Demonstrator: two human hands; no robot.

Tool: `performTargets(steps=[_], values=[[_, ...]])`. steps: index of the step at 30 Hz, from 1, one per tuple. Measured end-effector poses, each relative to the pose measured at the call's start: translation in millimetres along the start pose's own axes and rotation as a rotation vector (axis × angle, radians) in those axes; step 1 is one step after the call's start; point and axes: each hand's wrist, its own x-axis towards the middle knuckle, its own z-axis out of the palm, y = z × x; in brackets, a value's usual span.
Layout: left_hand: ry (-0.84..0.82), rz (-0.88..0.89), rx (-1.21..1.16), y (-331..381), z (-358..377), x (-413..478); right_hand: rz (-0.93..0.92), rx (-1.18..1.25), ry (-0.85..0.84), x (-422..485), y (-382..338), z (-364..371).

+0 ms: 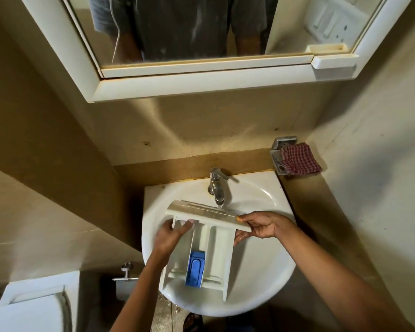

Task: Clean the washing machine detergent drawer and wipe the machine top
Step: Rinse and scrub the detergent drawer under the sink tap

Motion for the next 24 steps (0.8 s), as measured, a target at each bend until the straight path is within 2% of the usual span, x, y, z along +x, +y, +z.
performTargets(steps=[1, 3, 7, 13, 19, 24], values=[[-0.082, 0.015, 0.049, -5.5, 0.0, 7.0, 0.005, -0.017, 0.008, -0.7, -2.7, -1.2], [-0.128, 0.044, 0.089, -11.5, 1.3, 18.8, 0.002, -0.009, 0.034, -3.3, -7.6, -2.1], [-0.045, 0.094, 0.021, -14.1, 9.1, 32.6, -0.026, 0.017, 0.109, -8.2, -18.5, -6.3], [-0.037, 0.079, -0.132, -28.7, 28.2, 40.2, -0.044, -0.056, 0.222, -12.6, -28.8, -13.1], [-0.082, 0.030, -0.310, -35.3, 45.9, 41.6, -0.045, -0.121, 0.275, -20.1, -39.3, -15.0], [-0.136, 0.012, -0.322, -41.5, 62.9, 51.5, -0.060, -0.125, 0.326, -31.8, -44.3, -13.8]])
